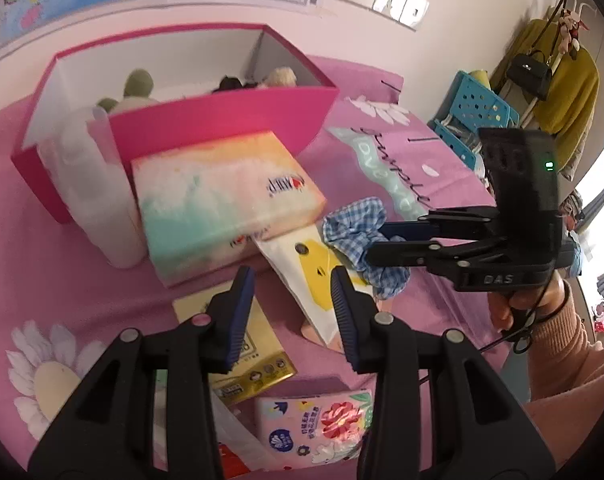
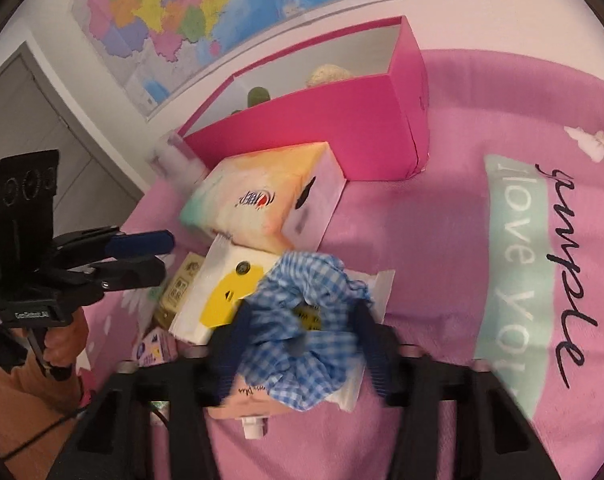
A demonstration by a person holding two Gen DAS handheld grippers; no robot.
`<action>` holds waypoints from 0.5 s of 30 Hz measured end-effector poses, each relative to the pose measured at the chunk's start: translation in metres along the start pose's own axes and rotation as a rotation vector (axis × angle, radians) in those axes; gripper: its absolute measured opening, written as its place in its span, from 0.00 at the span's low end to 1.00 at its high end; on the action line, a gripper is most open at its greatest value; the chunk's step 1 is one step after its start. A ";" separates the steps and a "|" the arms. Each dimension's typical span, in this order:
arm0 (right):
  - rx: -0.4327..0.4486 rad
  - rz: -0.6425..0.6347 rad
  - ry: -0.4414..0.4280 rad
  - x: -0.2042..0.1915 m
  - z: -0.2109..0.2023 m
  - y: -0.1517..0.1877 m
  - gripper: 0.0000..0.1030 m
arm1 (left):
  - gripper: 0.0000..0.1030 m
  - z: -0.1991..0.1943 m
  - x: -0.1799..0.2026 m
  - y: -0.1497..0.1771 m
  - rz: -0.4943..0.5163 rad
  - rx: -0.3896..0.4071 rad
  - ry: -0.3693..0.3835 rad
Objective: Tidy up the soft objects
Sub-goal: 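Grasp the blue gingham scrunchie with the right tool and lift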
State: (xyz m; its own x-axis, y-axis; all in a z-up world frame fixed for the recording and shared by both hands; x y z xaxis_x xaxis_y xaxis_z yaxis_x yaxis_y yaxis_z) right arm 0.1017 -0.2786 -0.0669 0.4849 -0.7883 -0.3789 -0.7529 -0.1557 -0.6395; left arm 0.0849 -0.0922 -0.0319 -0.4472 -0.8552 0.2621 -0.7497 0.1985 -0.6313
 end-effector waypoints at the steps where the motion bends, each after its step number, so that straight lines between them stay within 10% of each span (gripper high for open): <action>1: 0.003 -0.012 -0.007 -0.002 -0.002 0.002 0.29 | 0.40 0.002 0.000 0.002 -0.003 -0.008 0.003; 15: 0.045 -0.023 -0.037 -0.016 -0.022 0.026 0.12 | 0.40 -0.003 0.012 0.007 0.022 0.015 0.058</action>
State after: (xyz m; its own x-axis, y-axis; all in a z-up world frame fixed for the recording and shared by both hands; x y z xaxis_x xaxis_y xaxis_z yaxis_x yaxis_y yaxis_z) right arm 0.0645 -0.2831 -0.0633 0.5188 -0.7621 -0.3873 -0.7205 -0.1460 -0.6779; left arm 0.0728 -0.1000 -0.0305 -0.4912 -0.8215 0.2895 -0.7323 0.2096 -0.6479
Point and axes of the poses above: each gripper's, at about its wrist camera, not at the fingertips, and z roughly the way its jaws point, x to its right, y to its underside, the point moved 1 cm from there along z, roughly the way its jaws point, and after that the axes turned 3 degrees about x, right-handed, at the moved point
